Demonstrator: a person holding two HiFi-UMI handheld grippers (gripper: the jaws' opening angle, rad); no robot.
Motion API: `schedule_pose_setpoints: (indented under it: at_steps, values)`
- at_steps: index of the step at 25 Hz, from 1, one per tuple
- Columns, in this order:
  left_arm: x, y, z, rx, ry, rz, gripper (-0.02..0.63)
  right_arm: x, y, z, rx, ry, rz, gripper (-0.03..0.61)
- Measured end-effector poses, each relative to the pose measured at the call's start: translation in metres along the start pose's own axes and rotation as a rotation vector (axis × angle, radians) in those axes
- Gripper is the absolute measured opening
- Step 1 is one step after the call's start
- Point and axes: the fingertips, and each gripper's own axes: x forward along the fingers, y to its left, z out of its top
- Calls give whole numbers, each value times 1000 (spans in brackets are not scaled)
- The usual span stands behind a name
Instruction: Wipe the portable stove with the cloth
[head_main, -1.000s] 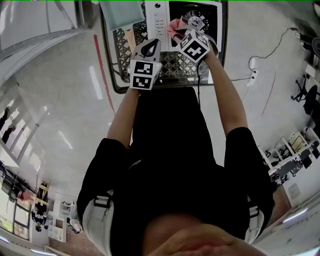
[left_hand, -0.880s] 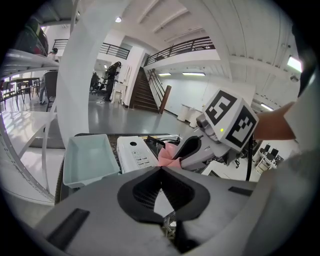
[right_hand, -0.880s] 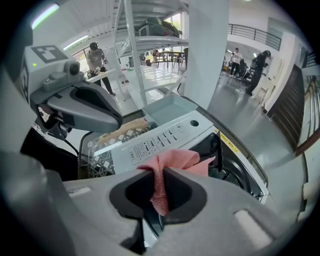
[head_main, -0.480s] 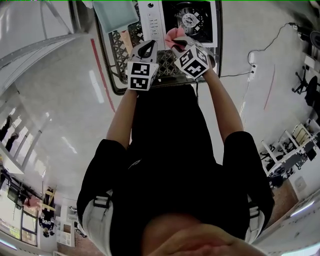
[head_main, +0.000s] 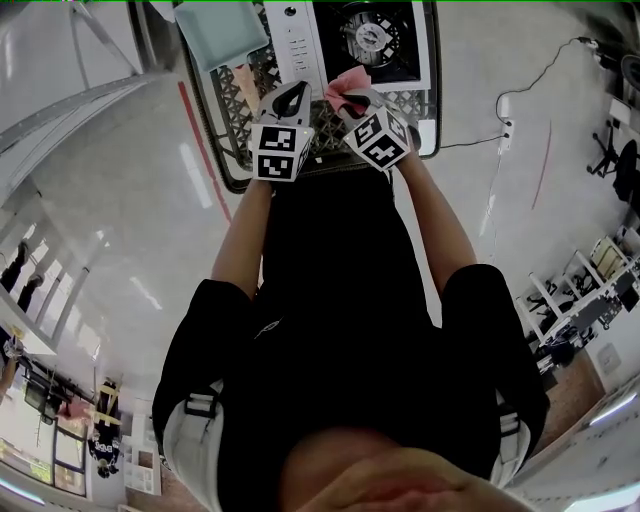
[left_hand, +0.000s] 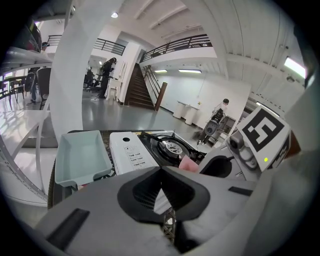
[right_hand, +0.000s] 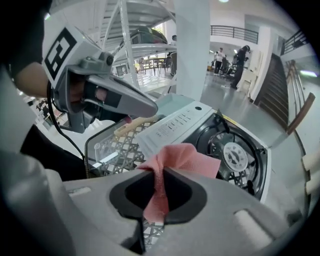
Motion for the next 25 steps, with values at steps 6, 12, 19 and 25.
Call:
schedule_pose_setpoints:
  at_steps: [6, 12, 19, 25]
  values:
    - [8, -6, -1, 9, 16, -7, 0, 1, -9, -6, 44, -14, 6, 40]
    - [20, -8, 7, 5, 14, 4, 0, -52, -44, 21, 56, -146, -16, 40]
    - [34, -20, 26, 0, 5, 41, 0, -94, -174, 81, -43, -213, -188, 40]
    - [39, -24, 33, -14, 3, 102, 0, -33, -224, 102, -143, -112, -141, 40]
